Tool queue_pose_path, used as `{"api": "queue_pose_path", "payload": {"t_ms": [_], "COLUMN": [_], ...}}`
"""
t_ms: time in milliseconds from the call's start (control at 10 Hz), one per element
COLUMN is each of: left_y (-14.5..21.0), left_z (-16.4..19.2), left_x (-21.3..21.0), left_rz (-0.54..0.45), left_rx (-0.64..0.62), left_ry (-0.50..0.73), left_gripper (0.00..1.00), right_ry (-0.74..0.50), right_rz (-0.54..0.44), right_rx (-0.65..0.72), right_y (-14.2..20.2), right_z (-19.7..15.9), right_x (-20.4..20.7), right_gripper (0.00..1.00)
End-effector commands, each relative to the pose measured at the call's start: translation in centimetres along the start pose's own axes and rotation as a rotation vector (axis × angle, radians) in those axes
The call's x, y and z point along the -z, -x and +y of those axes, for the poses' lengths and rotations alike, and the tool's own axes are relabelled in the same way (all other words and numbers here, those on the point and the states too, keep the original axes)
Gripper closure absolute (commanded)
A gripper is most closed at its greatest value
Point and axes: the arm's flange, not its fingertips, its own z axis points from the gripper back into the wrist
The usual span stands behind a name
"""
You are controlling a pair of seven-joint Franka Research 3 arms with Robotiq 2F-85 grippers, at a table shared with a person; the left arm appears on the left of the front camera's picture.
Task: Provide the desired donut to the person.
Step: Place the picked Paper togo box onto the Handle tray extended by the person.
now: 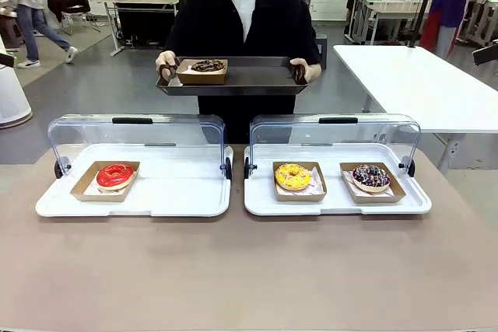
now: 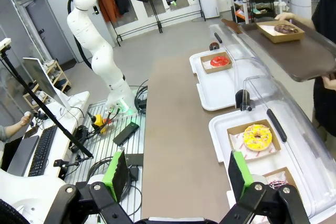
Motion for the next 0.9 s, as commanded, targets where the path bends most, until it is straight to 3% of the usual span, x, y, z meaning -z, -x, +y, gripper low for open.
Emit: {"api": "queue_pose_path", "payload": {"t_ms": [0,400,800], "left_y": [0.59,0.66,1.31], "left_z": [-0.53,-0.26,-0.34], "left_x": [0.34,0.19,0.29], "left_rz": [-0.035,0.023,-0.006], "left_rx": [-0.053,-0.094,-0.076], "left_ry": [-0.012,-0.036,0.000], "left_gripper": [0.00,0.00,0.00], "right_ry": [-0.009,-0.009,-0.009], "right_rz": [-0.003,-0.003,-0.003], "right_rx": [-0.006,-0.006,-0.006], "right_y": [-0.12,-0.12,-0.12], "right_z": [0.08,0.08,0.08], "right_x": [0.10,0.10,0.10], "right_gripper": [0.00,0.00,0.00]}}
